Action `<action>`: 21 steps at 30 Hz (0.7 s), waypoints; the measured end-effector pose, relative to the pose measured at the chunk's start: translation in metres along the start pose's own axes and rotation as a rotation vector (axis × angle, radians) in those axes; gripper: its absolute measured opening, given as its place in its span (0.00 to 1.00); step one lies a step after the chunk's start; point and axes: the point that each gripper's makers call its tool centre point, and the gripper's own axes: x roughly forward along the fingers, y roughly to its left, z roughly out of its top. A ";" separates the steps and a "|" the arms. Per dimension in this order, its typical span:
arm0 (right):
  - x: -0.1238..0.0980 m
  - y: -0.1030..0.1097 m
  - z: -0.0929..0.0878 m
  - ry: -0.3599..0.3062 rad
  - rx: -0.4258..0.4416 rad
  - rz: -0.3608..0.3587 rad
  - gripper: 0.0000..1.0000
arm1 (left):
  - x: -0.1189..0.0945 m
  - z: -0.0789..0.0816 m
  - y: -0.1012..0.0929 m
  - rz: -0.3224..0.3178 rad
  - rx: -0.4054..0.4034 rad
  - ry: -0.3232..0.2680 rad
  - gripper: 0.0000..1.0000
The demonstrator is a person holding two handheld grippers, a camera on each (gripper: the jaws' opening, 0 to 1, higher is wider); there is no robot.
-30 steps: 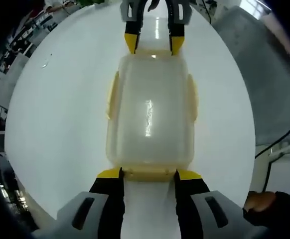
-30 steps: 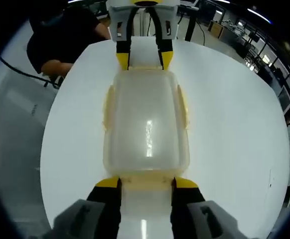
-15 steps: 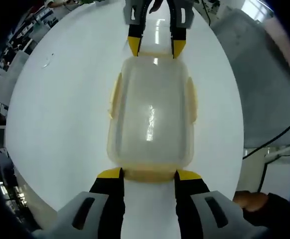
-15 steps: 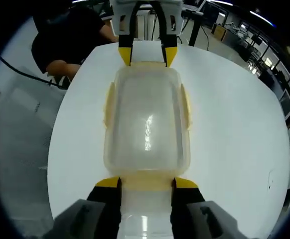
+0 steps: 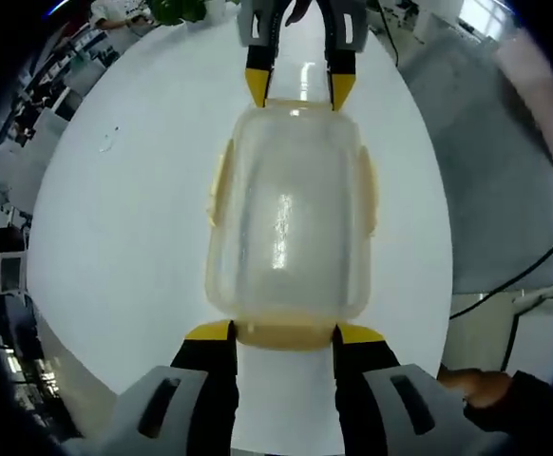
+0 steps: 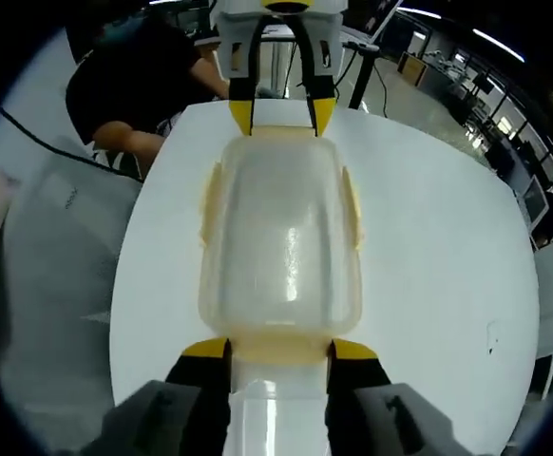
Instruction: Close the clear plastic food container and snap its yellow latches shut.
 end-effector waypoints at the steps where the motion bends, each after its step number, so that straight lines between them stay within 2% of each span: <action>1: -0.001 0.000 -0.001 0.001 -0.004 -0.002 0.36 | -0.001 0.001 0.000 0.002 0.001 -0.003 0.37; 14: -0.015 0.000 -0.007 -0.001 0.005 -0.007 0.36 | -0.011 0.016 0.001 0.021 0.021 0.004 0.37; 21: -0.023 -0.002 -0.021 0.016 0.001 0.008 0.36 | -0.007 0.031 0.002 0.012 0.018 -0.001 0.37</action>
